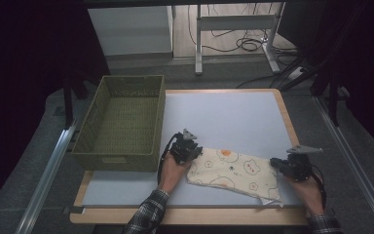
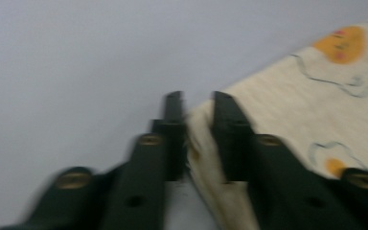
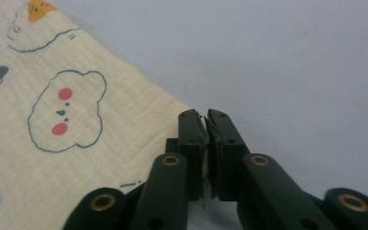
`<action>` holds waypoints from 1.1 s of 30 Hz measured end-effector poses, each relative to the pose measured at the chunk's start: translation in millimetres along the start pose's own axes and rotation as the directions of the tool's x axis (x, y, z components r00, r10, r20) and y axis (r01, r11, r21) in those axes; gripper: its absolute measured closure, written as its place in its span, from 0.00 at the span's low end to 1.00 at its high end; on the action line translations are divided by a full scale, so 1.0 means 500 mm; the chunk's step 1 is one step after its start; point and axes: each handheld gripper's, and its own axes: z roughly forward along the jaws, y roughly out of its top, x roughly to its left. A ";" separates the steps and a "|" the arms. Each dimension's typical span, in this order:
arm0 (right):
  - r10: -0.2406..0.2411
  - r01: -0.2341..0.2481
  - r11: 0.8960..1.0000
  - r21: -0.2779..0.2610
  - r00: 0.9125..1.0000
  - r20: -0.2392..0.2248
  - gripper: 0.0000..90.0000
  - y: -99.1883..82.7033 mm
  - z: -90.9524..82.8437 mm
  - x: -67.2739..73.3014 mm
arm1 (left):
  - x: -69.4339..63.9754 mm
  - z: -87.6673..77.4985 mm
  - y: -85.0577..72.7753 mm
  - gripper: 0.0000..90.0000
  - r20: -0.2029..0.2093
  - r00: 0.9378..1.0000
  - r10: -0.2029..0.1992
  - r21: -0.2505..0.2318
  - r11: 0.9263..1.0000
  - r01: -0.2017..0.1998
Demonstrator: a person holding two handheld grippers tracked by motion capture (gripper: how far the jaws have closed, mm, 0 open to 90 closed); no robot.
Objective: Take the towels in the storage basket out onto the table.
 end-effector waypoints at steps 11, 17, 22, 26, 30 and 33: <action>-0.078 0.079 0.997 -0.004 0.994 0.081 0.96 0.082 0.038 -0.014 | -0.021 -0.049 -0.031 0.93 -0.004 1.000 0.004 -0.044 0.999 -0.004; -0.070 0.069 0.998 0.011 0.995 0.066 0.95 0.105 0.084 -0.031 | -0.034 -0.071 -0.044 0.84 -0.045 0.999 0.027 -0.069 0.997 -0.030; -0.027 0.028 0.999 -0.025 0.998 0.050 0.81 0.094 0.064 -0.030 | -0.013 -0.048 -0.036 0.68 -0.092 0.995 0.033 -0.034 0.999 -0.036; -0.009 0.010 1.000 -0.026 1.000 0.016 0.68 0.079 0.035 -0.026 | -0.008 -0.035 -0.041 0.58 -0.108 0.994 0.027 -0.022 0.999 -0.029; 0.008 -0.008 1.000 -0.012 1.000 -0.020 0.56 0.062 0.019 -0.014 | 0.003 -0.033 -0.040 0.46 -0.056 0.998 -0.005 -0.012 1.000 0.005; 0.017 -0.018 1.000 -0.010 0.999 -0.029 0.52 0.054 0.013 -0.003 | -0.003 -0.031 -0.041 0.45 -0.074 0.997 0.016 -0.012 1.000 -0.017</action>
